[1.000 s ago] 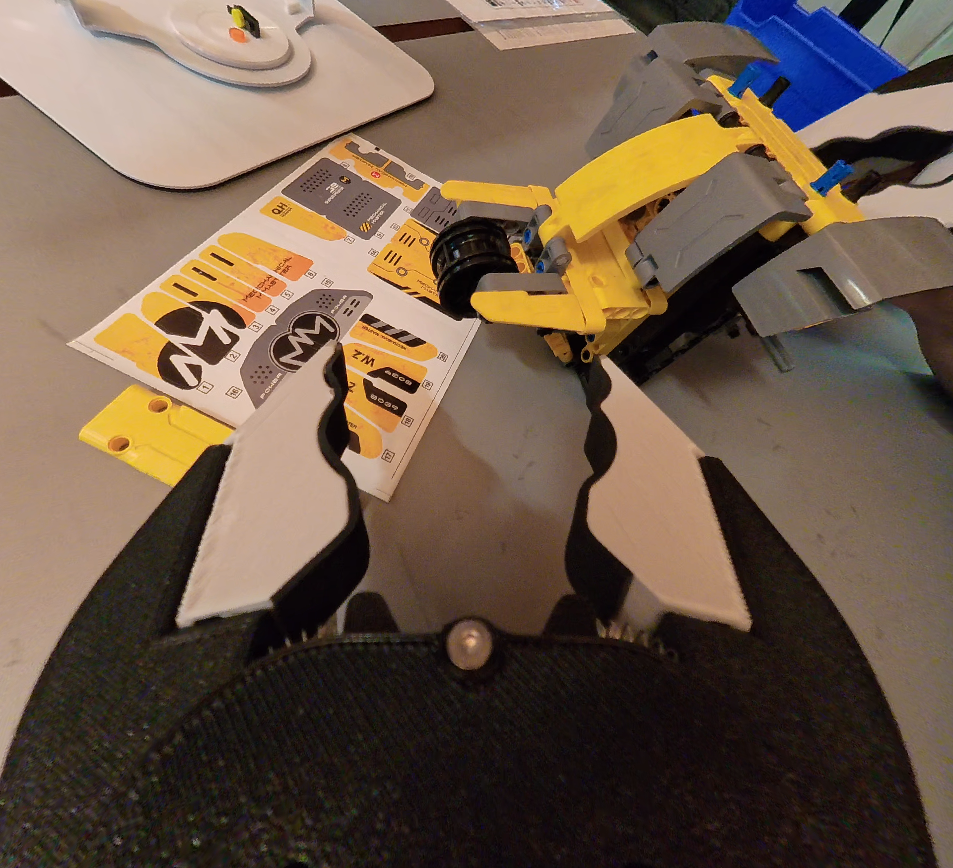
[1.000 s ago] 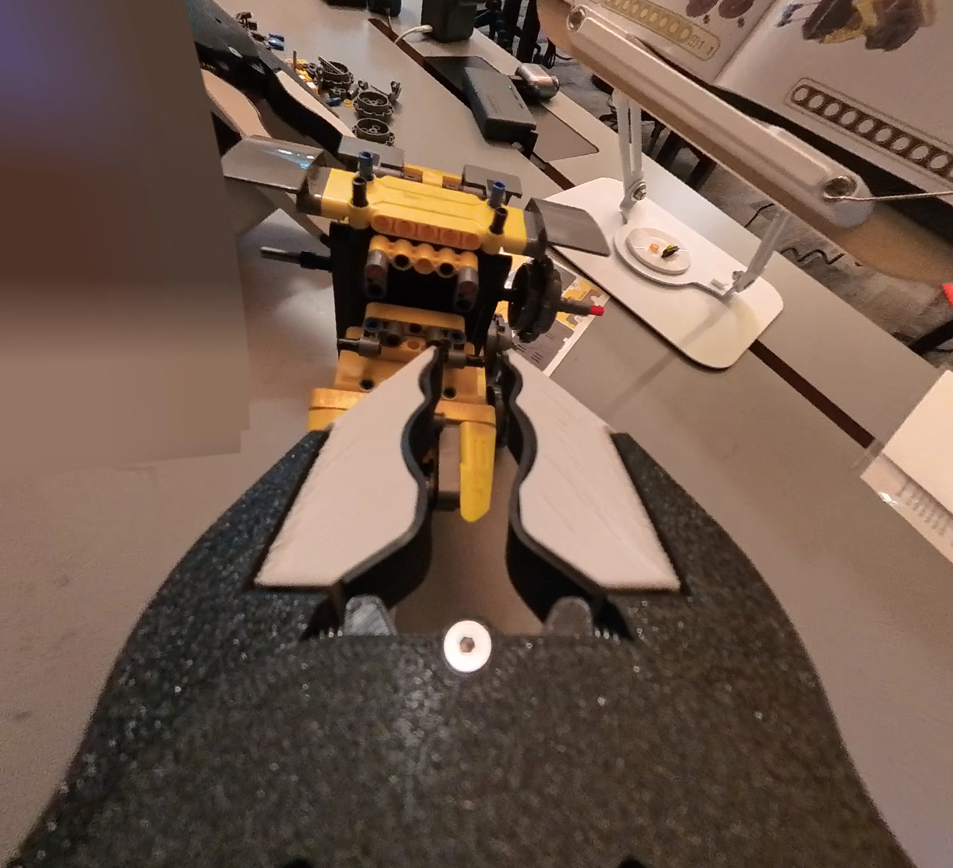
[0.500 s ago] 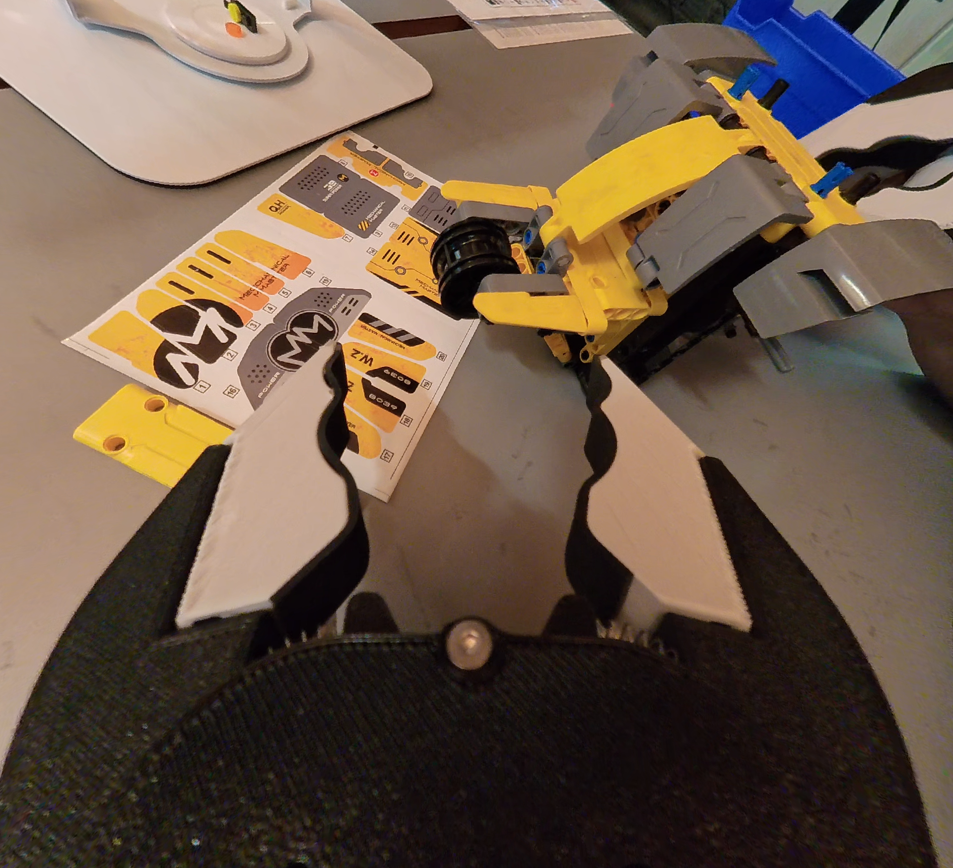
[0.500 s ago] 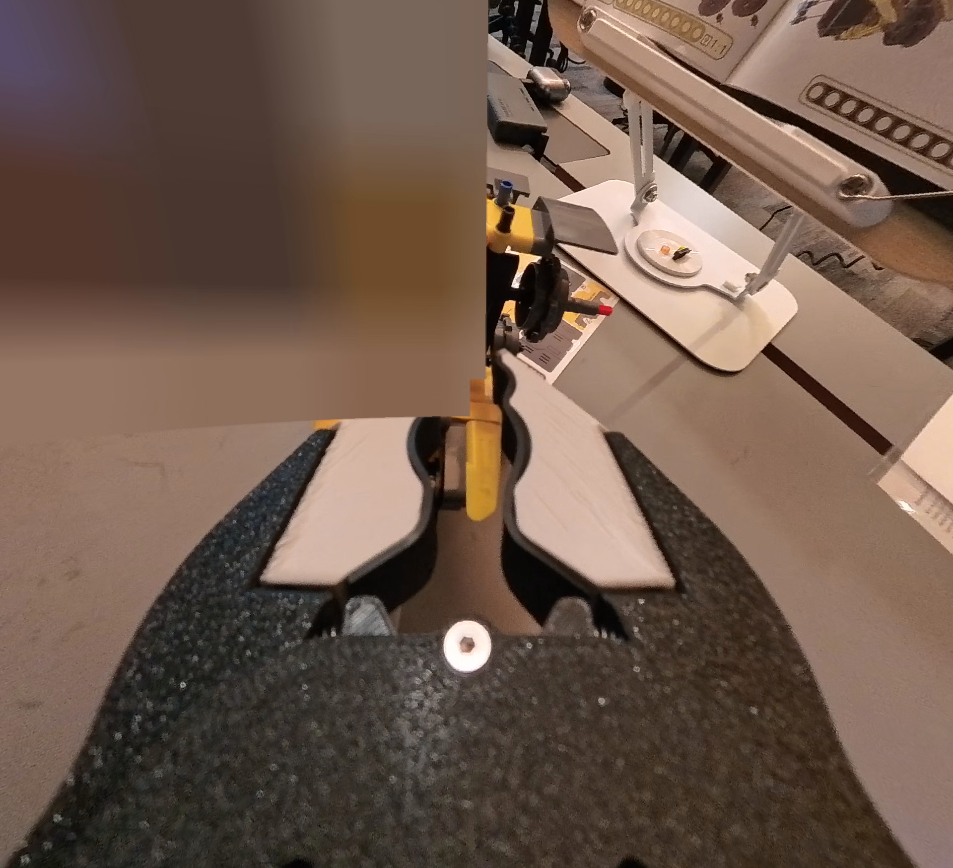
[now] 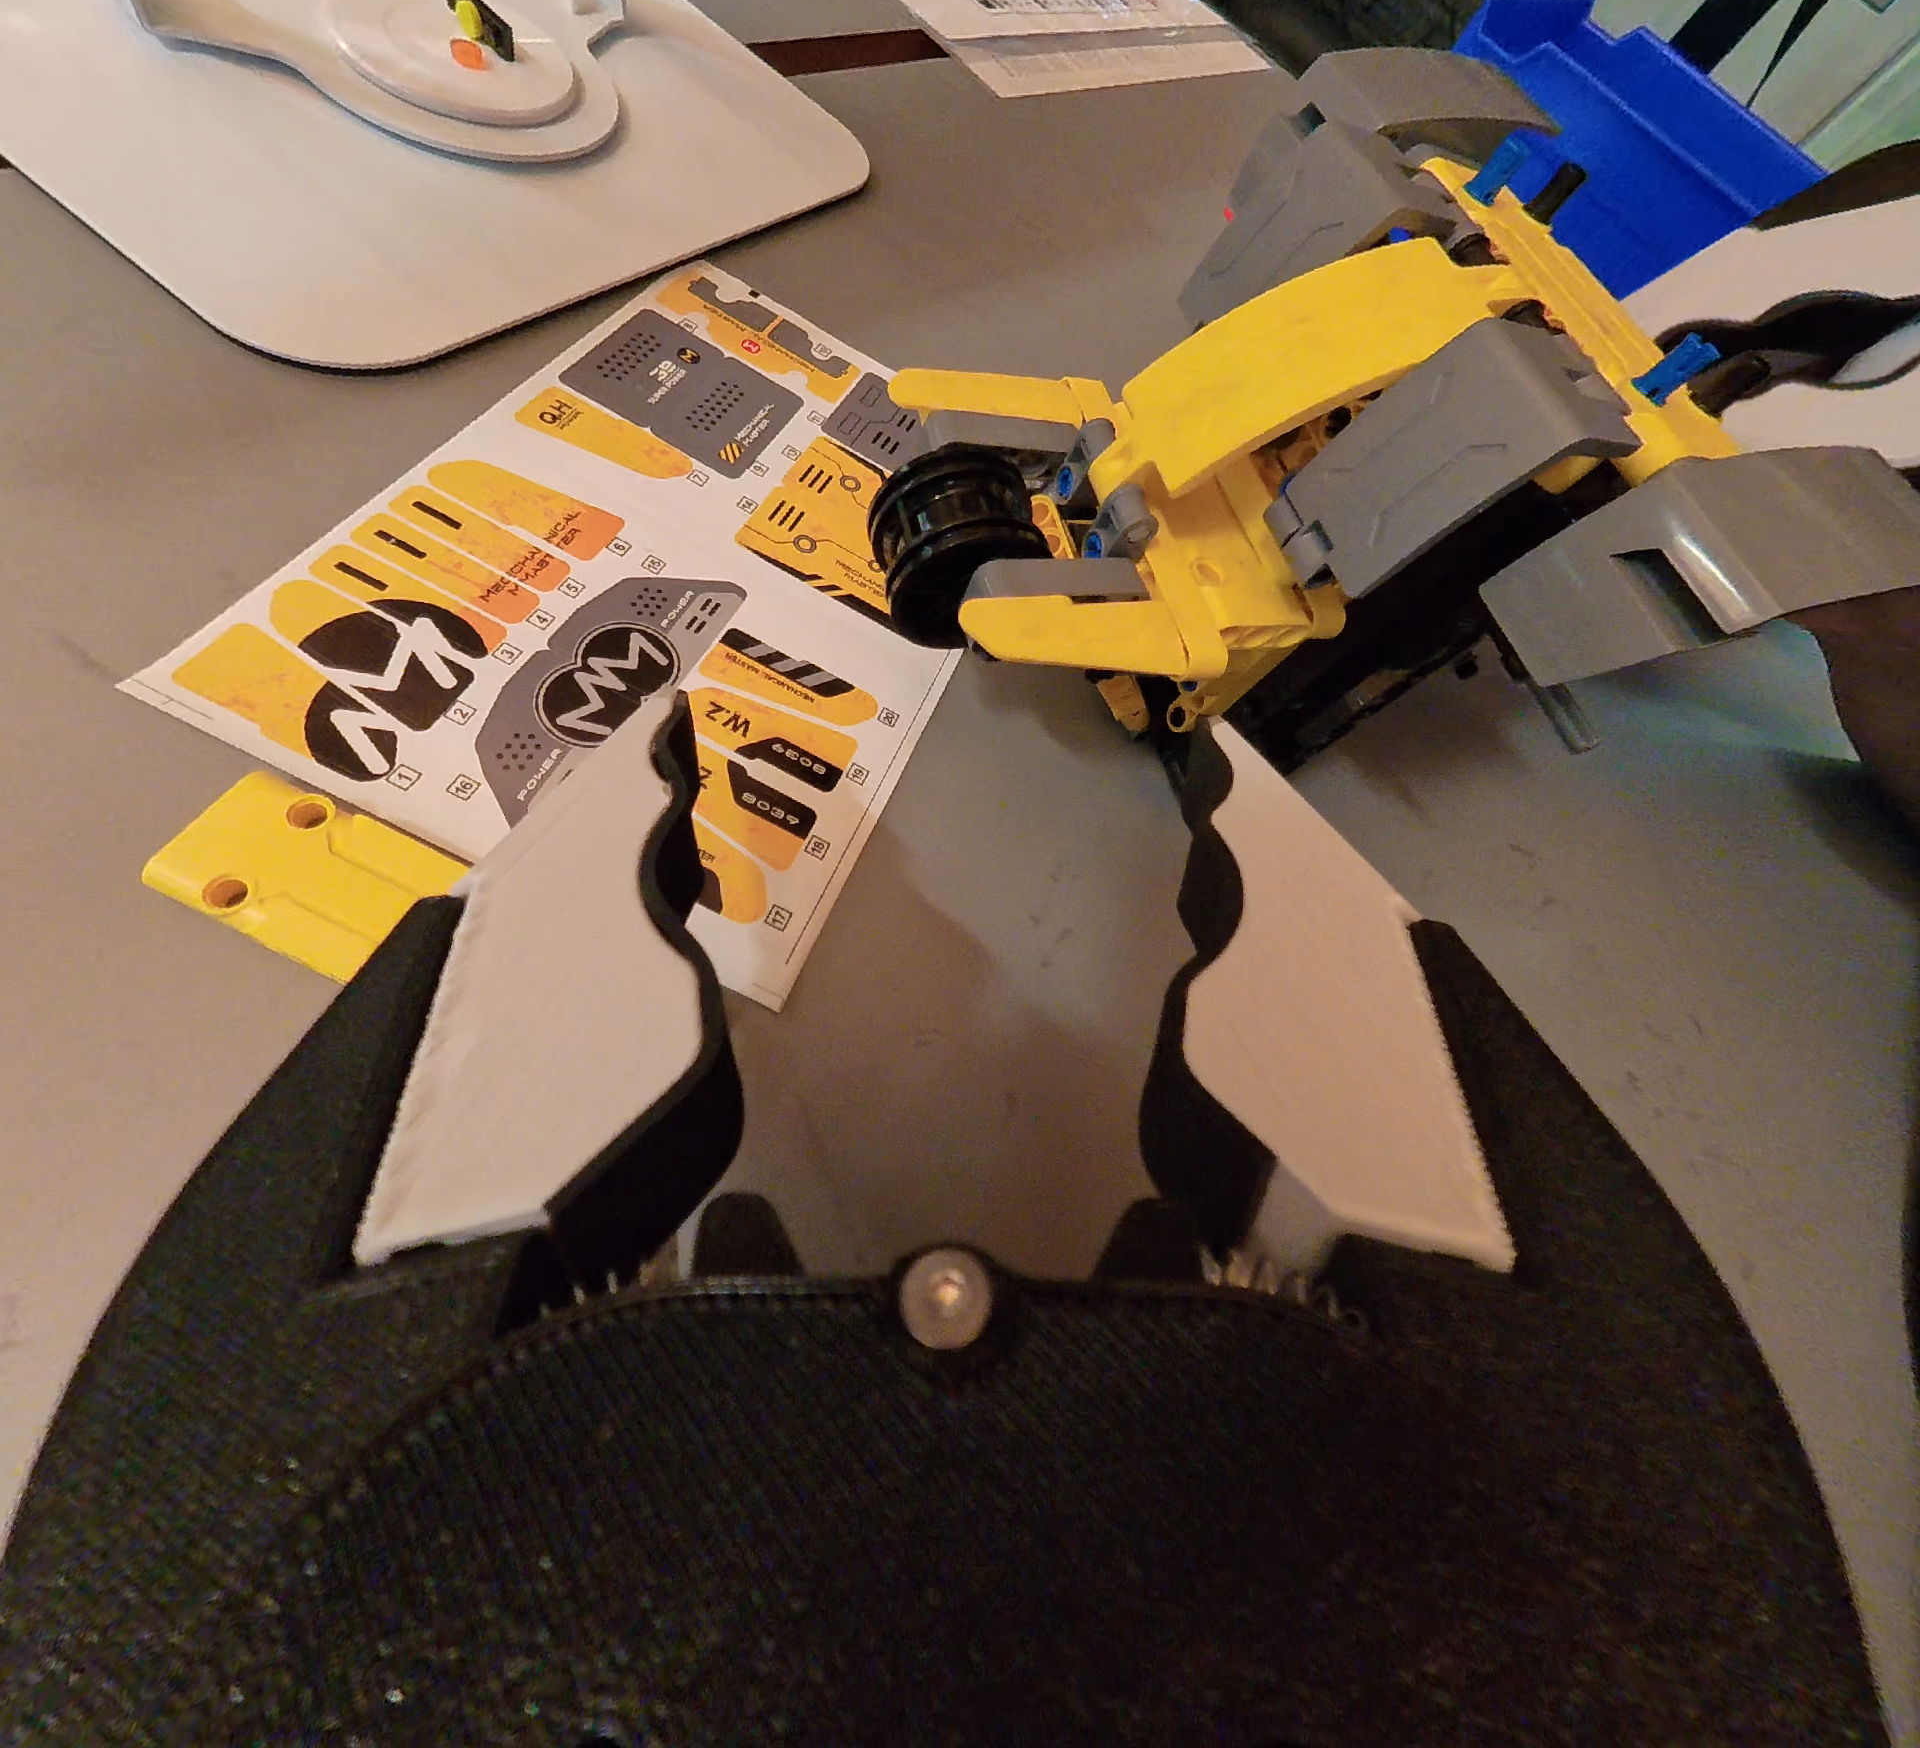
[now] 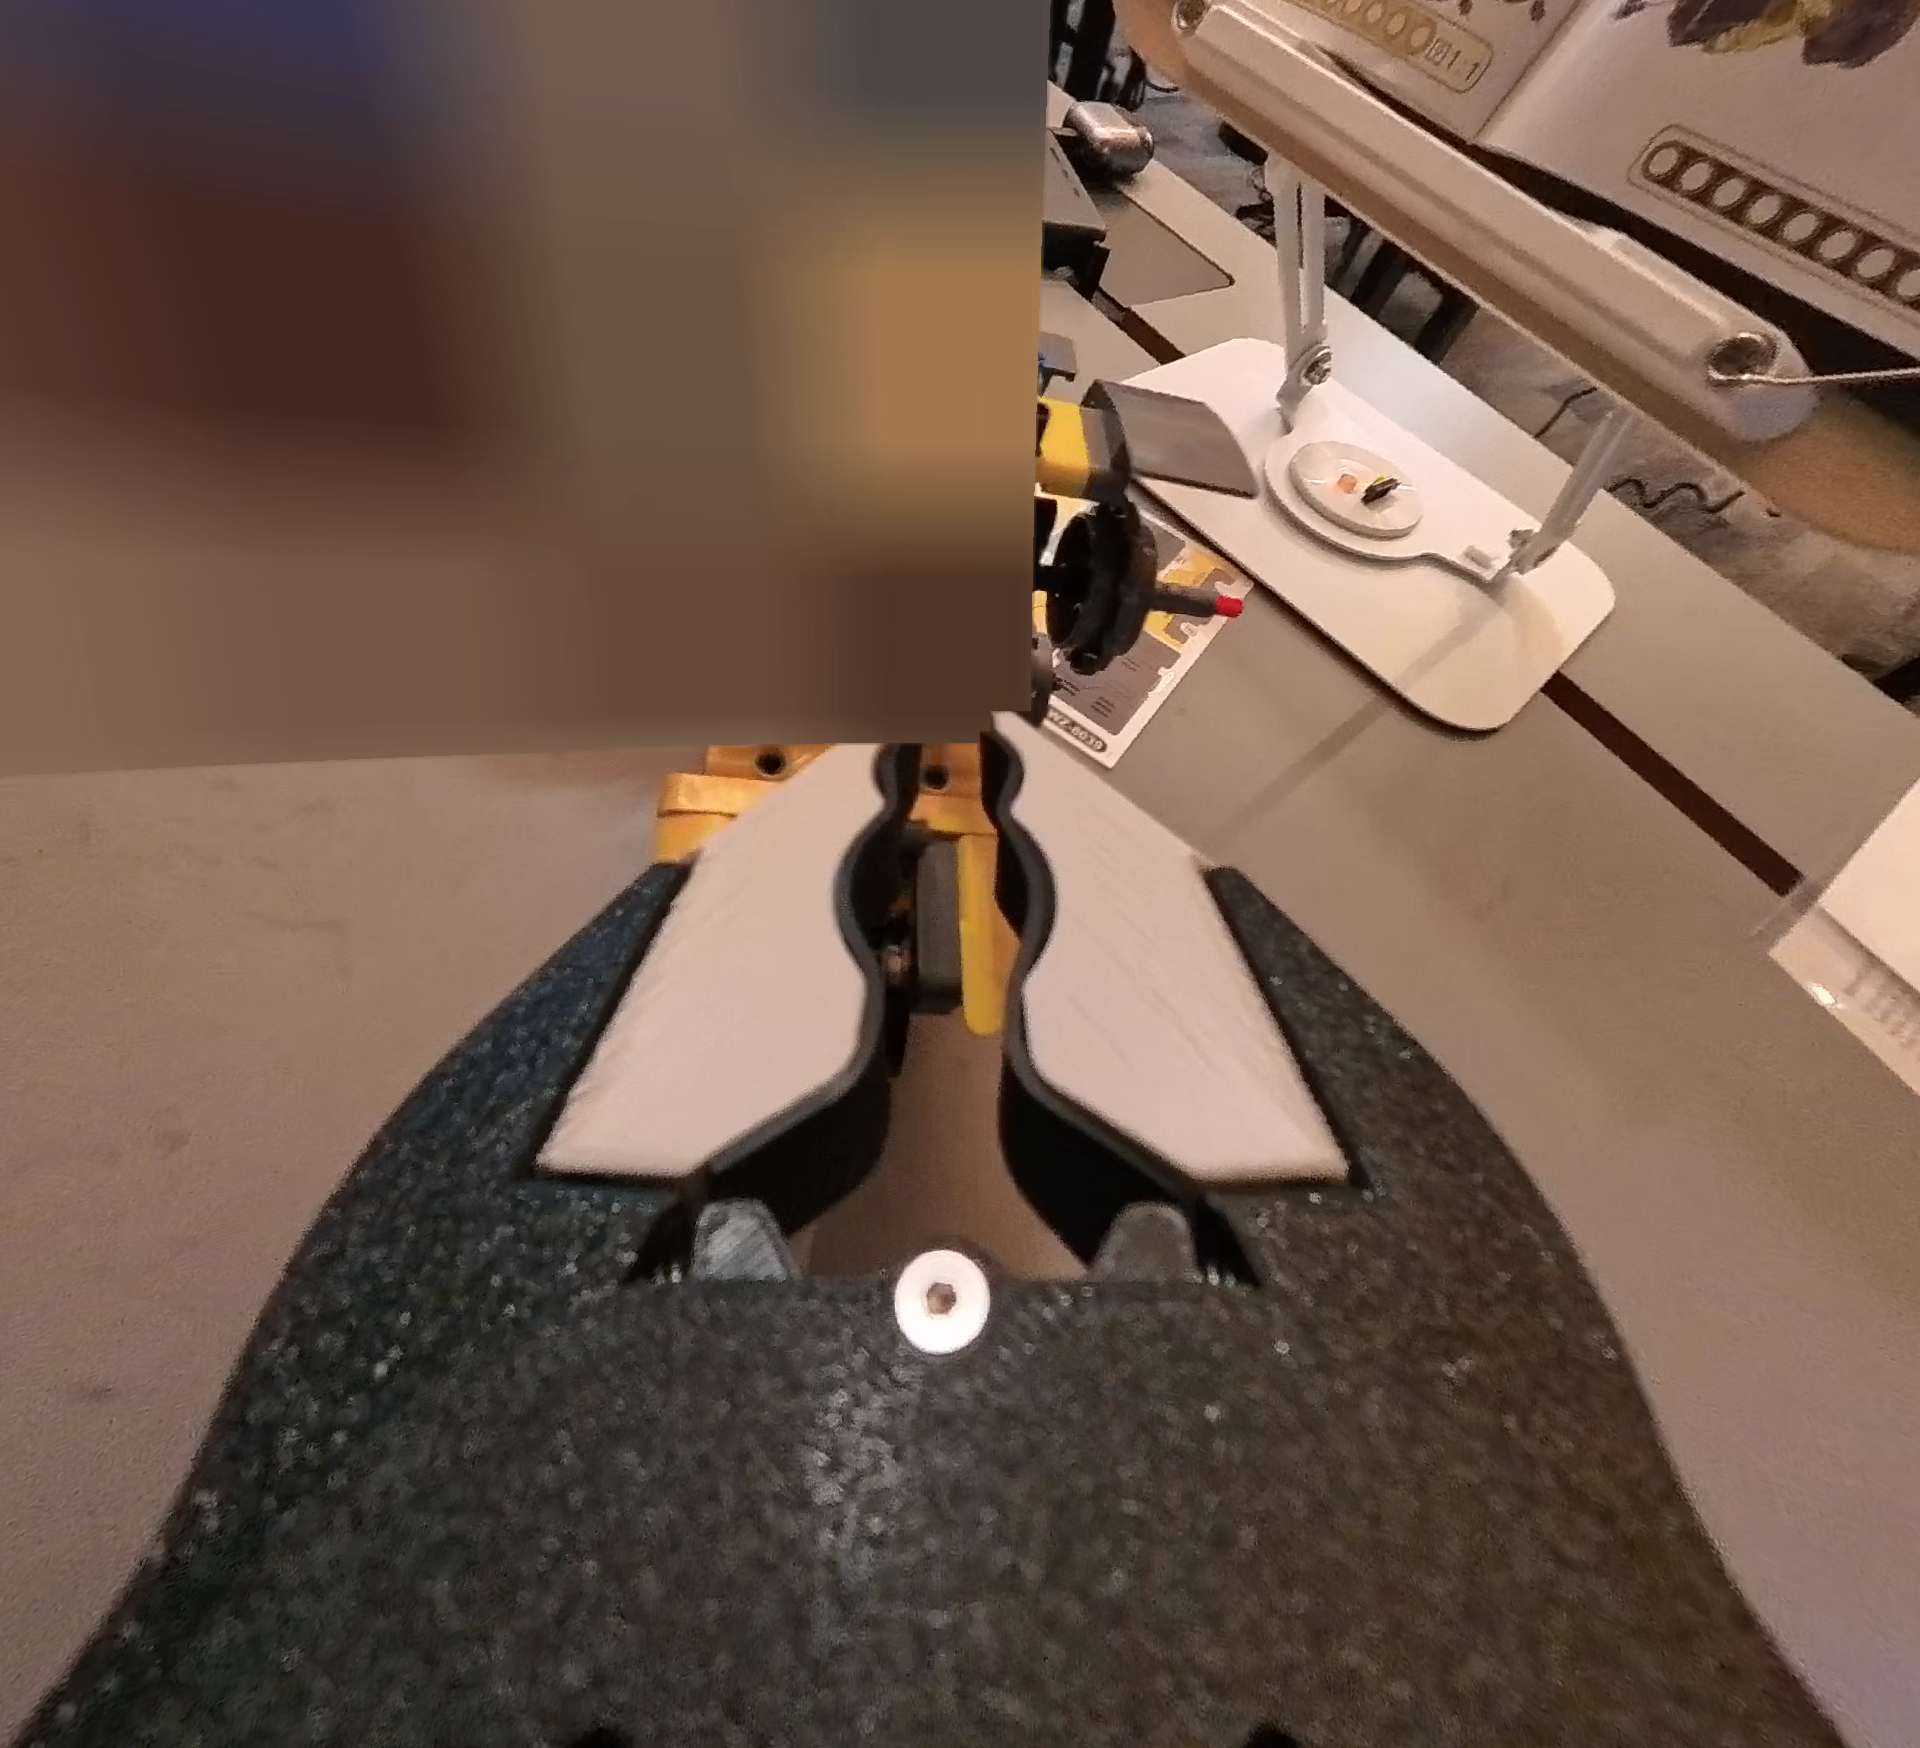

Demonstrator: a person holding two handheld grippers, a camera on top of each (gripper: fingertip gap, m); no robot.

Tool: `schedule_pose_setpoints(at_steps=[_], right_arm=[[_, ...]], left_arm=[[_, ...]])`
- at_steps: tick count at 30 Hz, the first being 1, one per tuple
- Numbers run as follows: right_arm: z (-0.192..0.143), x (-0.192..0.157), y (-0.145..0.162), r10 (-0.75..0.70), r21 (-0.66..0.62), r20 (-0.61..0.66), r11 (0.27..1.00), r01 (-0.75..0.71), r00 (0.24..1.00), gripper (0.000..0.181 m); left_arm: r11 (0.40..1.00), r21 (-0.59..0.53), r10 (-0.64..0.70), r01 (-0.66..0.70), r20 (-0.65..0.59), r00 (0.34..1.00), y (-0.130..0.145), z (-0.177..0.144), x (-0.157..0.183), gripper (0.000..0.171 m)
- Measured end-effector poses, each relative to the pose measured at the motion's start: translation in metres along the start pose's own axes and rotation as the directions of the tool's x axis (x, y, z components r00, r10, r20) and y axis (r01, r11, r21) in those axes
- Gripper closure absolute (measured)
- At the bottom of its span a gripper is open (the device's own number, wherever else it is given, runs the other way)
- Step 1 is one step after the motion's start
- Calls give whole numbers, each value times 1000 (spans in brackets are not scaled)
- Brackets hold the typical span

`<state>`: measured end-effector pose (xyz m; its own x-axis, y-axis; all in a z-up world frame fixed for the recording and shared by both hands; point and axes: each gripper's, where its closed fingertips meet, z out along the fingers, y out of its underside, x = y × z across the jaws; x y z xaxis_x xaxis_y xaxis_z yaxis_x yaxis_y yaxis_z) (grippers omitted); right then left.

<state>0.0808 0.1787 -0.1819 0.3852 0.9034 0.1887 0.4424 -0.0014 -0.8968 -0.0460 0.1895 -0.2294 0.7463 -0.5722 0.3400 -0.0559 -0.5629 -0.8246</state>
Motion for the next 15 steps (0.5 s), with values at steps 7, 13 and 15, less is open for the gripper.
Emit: schedule_pose_setpoints(at_steps=[7,13,15], right_arm=[[1,0,0,-23,-13,-20,1000,22,1000,173],[3,0,0,-30,-23,-37,999,30,999,174],[3,0,0,-26,-23,-38,999,25,999,174]], left_arm=[[1000,-2,1,-1,-1,1000,0,0,0,80],[1000,-2,5,-5,-1,1000,0,0,1,80],[1000,-2,7,-7,-1,1000,0,0,1,80]])
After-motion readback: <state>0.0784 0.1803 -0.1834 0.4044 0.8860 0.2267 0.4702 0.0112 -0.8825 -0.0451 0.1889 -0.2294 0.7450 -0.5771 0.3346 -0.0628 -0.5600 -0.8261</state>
